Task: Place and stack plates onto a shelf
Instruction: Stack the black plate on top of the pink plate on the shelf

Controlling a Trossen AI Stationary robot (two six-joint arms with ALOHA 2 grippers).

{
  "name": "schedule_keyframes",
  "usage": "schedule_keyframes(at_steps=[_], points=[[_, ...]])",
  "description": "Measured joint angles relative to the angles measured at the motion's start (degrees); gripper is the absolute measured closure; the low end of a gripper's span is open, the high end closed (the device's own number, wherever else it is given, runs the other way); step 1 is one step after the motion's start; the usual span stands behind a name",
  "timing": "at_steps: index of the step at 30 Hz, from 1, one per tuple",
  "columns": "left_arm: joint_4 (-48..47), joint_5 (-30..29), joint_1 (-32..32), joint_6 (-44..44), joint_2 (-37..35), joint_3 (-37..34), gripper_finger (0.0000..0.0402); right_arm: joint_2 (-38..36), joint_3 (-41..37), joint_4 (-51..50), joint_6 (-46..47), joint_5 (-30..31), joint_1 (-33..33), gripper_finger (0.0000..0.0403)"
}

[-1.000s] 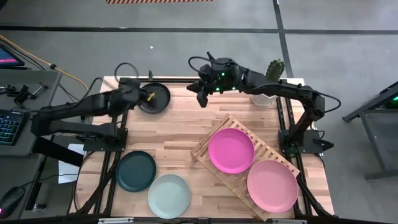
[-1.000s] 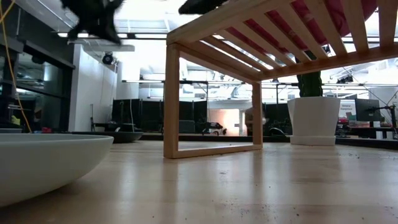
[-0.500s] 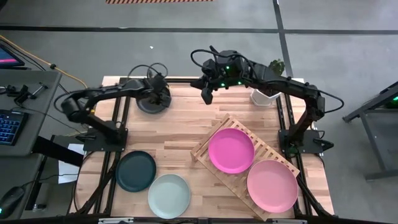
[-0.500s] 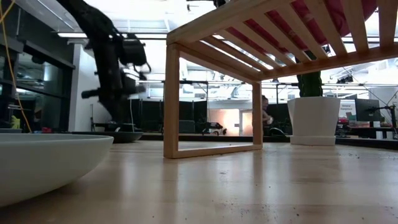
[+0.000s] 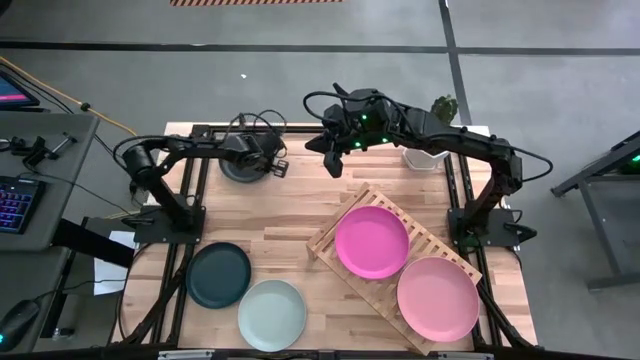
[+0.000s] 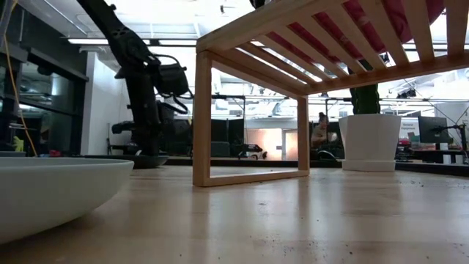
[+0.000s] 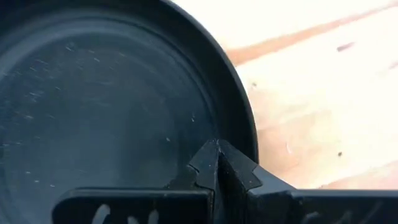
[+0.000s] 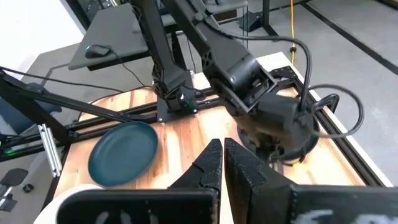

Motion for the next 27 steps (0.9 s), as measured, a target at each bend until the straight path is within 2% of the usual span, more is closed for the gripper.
schedule_keyframes(at_steps=[5,9,15,19,22,27], points=[[2.18,1.47,-3.79,-3.92,0.88,0.0,0.0401,-0.97,-0.05,-0.54,-0.88,0.5,0.23,0.0403],[9.32,3.2,-8.39,-8.03,0.51,0.0,0.0401,-2.08,-0.05,-1.31,-1.94,3.37,0.43,0.0403],[19.03,5.4,-17.85,-13.13,0.67,1.88,0.0401,-3.61,-0.05,-2.17,-3.33,3.44,0.43,0.0403],[18.7,5.39,-22.35,-13.8,0.24,4.2,0.0401,-4.59,-0.05,-3.25,-3.72,5.06,0.42,0.0403],[15.6,4.32,-21.18,-11.66,-5.66,5.53,0.0401,-5.01,-0.05,-4.56,-3.72,7.46,0.41,0.0403],[11.87,-1.43,-18.02,-3.38,-23.73,5.62,0.0401,-4.1,-0.05,-9.59,-3.76,13.51,0.37,0.0403]])
